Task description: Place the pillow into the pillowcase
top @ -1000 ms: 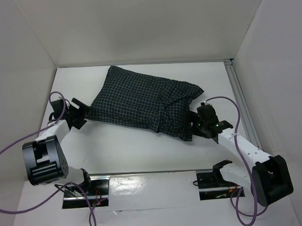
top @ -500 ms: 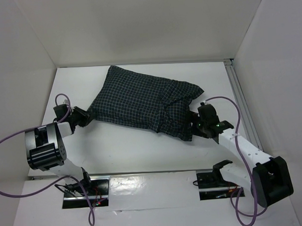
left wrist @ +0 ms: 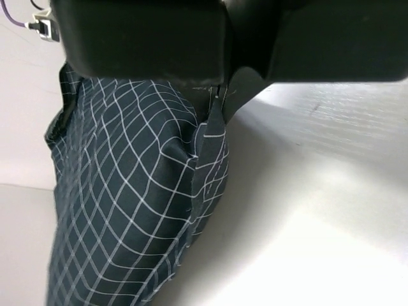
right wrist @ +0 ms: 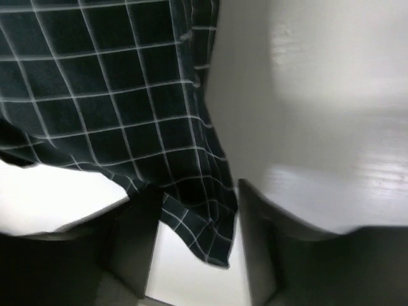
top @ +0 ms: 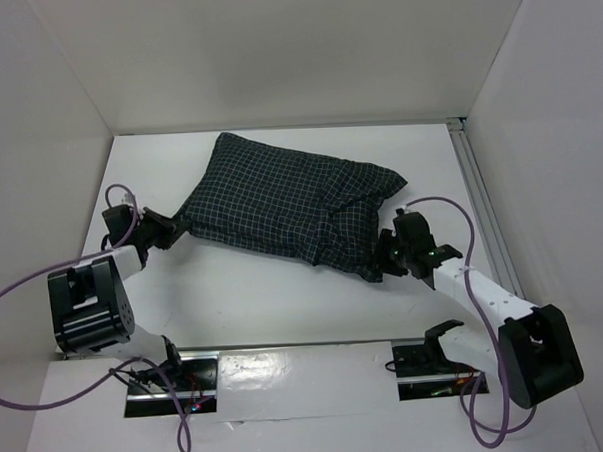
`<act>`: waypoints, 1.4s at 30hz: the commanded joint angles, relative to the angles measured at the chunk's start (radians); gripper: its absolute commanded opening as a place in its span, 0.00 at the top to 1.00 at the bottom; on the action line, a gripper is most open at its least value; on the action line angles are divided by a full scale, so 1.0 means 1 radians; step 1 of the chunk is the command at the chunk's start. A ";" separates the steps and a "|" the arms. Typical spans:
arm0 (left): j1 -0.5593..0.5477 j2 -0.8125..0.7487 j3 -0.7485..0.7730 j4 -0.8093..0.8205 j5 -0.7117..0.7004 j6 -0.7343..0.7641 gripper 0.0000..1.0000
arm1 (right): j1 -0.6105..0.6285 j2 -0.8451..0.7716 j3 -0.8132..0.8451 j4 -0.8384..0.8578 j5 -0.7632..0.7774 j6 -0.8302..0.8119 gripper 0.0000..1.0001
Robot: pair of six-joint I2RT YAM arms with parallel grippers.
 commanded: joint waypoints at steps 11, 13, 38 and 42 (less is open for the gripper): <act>0.080 -0.305 0.215 -0.212 0.056 0.001 1.00 | -0.132 -0.116 0.439 -0.076 0.208 -0.131 1.00; 0.102 -0.338 0.296 -0.301 0.065 0.001 1.00 | -0.132 -0.126 0.534 -0.120 0.266 -0.118 1.00; 0.045 -0.039 0.704 -0.668 -0.117 0.203 0.44 | -0.188 0.206 0.615 0.049 0.307 -0.112 0.74; 0.009 0.011 0.743 -0.752 -0.140 0.275 0.40 | -0.200 0.279 0.645 0.051 0.233 -0.089 0.19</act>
